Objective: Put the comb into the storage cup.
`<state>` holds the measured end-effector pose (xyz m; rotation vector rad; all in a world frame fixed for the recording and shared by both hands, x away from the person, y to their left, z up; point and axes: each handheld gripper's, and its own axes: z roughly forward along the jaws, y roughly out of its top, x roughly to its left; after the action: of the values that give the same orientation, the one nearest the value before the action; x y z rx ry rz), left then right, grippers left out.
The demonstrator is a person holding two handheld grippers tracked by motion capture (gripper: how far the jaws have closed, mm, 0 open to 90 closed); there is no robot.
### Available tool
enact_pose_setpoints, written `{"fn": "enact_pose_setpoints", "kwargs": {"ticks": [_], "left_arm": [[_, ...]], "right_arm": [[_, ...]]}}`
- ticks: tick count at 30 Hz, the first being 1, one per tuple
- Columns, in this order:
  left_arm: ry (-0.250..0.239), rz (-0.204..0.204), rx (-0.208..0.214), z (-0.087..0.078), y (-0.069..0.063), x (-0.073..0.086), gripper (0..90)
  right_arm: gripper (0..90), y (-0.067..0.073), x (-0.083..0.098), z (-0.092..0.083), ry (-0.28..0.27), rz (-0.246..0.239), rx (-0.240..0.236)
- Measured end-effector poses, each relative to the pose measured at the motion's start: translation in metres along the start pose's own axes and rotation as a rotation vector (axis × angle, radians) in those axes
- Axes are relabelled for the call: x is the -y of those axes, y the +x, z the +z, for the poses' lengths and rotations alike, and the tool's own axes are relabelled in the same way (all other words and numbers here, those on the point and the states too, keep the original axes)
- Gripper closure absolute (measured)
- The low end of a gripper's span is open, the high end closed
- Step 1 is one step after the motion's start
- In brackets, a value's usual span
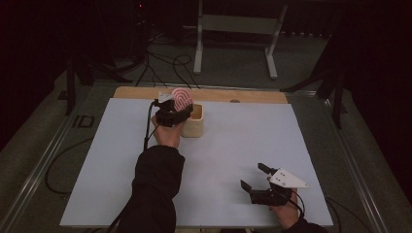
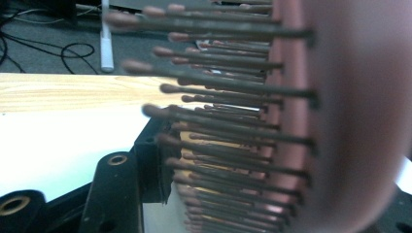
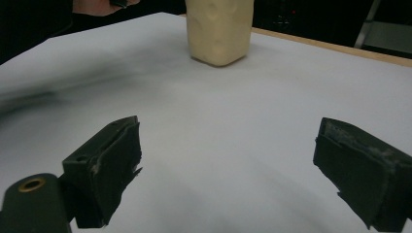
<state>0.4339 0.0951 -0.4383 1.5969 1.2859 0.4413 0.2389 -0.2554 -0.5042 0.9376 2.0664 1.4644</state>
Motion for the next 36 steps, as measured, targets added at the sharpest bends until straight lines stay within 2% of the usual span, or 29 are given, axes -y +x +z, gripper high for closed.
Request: {"fn": "enact_pose_setpoints", "kwargs": {"ticks": [6, 14, 20, 27, 32, 36], "left_arm": [[0.004, 0.0, -0.009, -0.001, 0.002, 0.001, 43.0], [0.01, -0.021, -0.03, -0.001, 0.005, 0.002, 35.1], [-0.002, -0.026, -0.054, -0.002, 0.005, 0.002, 25.8], [0.001, -0.008, -0.052, -0.006, 0.006, 0.0, 13.4], [-0.001, -0.009, -0.054, -0.009, 0.01, 0.001, 3.0], [-0.004, 0.015, -0.054, -0.014, 0.01, 0.0, 0.3]], "right_arm": [[9.8, 0.0, 0.0, 0.0, 0.002, 0.002, 0.0], [9.8, 0.0, 0.0, 0.0, 0.001, 0.0, -0.001], [9.8, 0.0, 0.0, 0.0, 0.002, 0.0, -0.001], [9.7, 0.0, 0.0, 0.0, 0.003, -0.002, 0.0], [9.7, 0.0, 0.0, 0.0, 0.003, 0.0, 0.0], [9.7, 0.0, 0.0, 0.0, 0.003, -0.001, 0.0]]}}
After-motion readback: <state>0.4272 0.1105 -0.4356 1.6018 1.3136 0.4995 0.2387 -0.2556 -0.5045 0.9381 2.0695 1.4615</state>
